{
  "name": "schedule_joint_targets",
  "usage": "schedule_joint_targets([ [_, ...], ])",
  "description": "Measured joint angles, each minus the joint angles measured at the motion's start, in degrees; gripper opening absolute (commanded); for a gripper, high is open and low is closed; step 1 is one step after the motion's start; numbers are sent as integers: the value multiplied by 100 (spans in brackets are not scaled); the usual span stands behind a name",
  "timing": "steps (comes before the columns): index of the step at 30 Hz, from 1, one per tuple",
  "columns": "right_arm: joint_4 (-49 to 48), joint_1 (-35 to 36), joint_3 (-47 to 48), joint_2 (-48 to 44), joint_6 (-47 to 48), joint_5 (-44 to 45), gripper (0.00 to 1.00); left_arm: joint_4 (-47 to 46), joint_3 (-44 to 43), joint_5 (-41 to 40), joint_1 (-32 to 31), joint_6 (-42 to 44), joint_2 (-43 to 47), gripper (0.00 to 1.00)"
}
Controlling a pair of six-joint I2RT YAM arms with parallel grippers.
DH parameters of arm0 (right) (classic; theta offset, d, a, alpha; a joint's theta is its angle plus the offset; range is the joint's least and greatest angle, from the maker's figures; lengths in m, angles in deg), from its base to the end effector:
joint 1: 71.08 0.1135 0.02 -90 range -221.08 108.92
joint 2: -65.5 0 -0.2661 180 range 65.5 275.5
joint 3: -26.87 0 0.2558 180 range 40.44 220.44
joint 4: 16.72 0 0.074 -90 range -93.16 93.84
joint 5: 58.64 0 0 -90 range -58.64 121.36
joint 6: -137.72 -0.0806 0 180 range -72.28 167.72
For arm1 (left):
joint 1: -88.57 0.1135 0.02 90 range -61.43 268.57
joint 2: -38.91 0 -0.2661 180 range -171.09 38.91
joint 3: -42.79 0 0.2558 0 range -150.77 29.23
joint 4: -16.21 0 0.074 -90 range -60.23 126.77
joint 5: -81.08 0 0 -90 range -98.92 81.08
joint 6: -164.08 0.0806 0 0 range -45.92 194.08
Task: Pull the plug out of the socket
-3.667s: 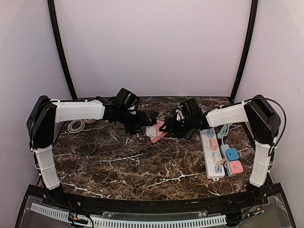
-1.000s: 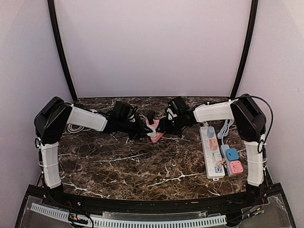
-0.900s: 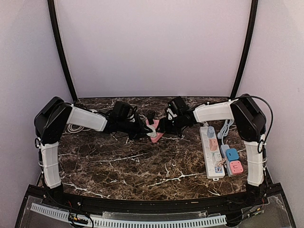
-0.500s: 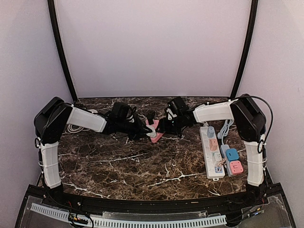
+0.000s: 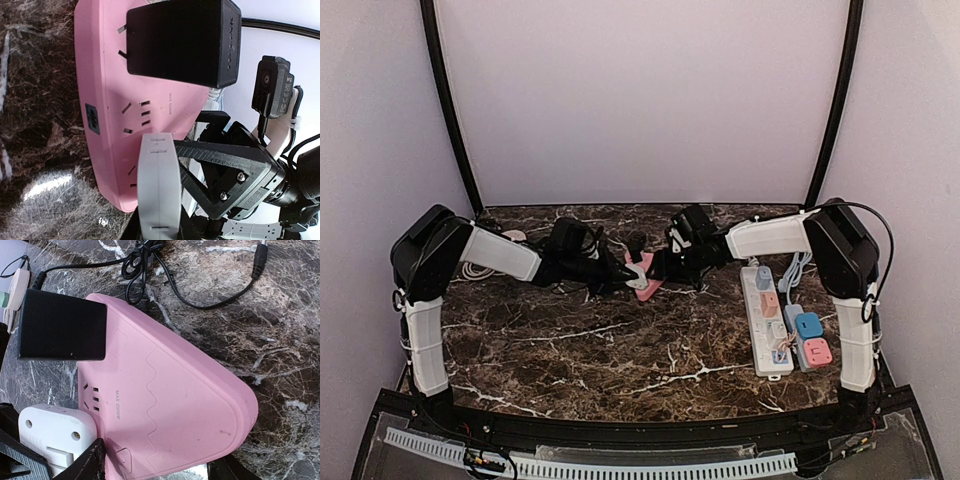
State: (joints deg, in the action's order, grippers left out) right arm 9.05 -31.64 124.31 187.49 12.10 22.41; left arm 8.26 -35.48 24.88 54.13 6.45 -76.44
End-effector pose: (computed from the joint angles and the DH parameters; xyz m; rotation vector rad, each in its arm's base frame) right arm 0.3718 0.3221 0.1147 -0.1593 2.5848 0.7297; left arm 0.3550 -0.2978 0.1311 -0.2777 2.4473 -1.5709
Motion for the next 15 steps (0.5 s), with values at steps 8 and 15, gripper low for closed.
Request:
schedule_joint_targets([
  [8,-63,22,0,33,-9,-76,64,203,39,-68,7,319,127,0],
  [15,-107,26,28,79,-4,-129,64,498,39,22,-17,848,671,0],
])
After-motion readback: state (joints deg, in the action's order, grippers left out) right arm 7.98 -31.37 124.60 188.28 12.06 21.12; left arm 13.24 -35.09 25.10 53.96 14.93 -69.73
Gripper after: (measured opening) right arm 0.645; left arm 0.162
